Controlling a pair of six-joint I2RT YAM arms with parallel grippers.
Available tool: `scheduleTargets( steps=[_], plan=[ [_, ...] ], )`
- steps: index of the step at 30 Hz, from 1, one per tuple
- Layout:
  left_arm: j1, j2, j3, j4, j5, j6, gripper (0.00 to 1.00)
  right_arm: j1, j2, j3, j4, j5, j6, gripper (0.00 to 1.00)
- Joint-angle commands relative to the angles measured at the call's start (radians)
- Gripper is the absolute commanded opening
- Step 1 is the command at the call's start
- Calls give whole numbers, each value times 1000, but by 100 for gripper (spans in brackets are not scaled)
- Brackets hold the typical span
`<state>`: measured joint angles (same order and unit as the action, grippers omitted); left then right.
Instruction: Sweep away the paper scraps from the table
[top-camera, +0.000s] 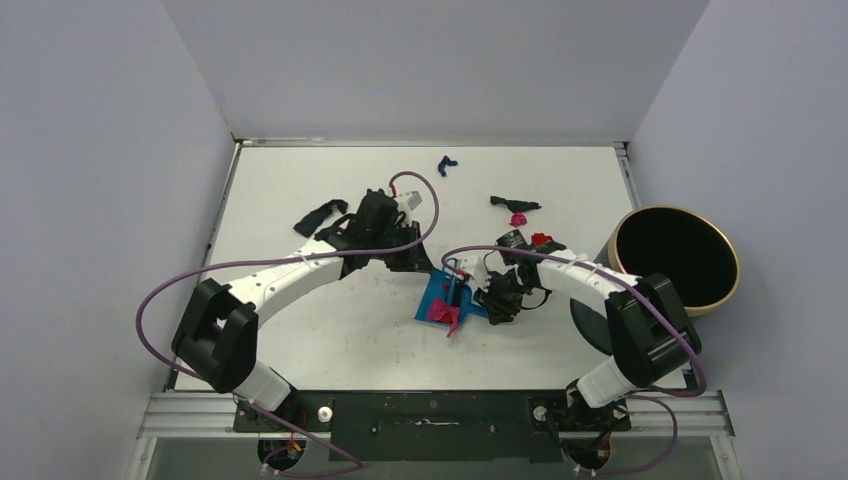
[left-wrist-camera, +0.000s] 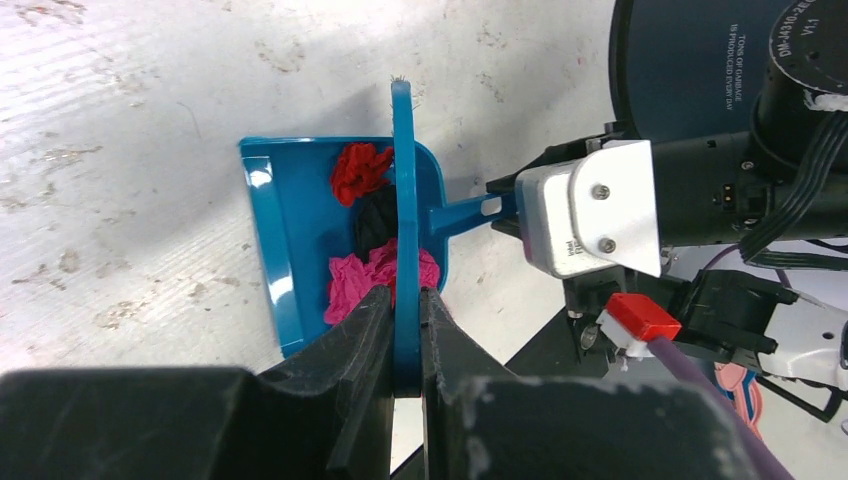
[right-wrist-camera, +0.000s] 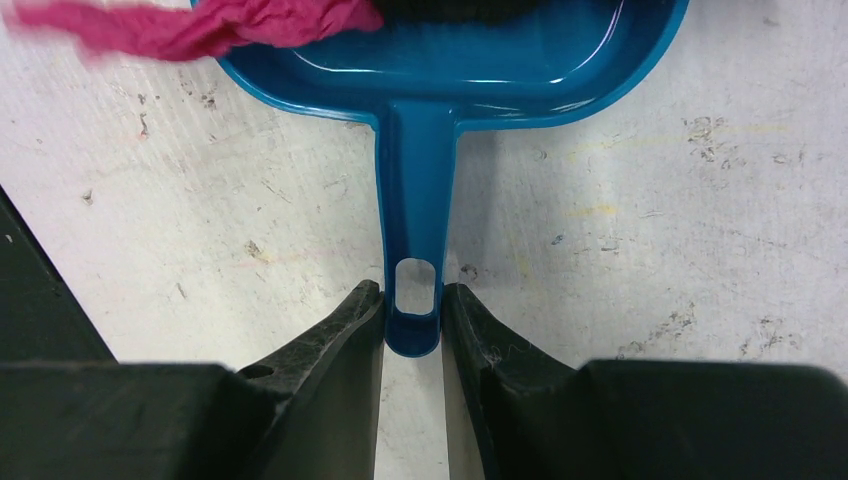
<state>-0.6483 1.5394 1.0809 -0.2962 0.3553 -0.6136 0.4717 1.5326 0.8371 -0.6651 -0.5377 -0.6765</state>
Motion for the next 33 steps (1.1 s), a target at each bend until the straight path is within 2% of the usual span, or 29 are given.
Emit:
scheduleTargets(
  steps=[1,5,14,21,25,28,33],
  plan=[
    [20,-61,5,-8,-28,34,0,-5,-51,34,-5,-8,-5,8],
    [27,-63,31,-27,-37,47,0,-4,-59,30,-9,-5,-3,8],
    [24,-108,76,-17,37,33,0,-4,-69,19,-3,2,3,7],
    [30,-161,121,-60,22,56,0,-4,-51,18,12,-2,15,7],
    [50,-138,235,-223,-131,179,0,-5,-49,33,14,20,31,7],
    [65,-86,345,-352,-313,277,0,-4,-50,41,23,40,56,6],
    [79,38,535,-457,-580,390,0,-5,-50,49,45,88,95,6]
  ],
)
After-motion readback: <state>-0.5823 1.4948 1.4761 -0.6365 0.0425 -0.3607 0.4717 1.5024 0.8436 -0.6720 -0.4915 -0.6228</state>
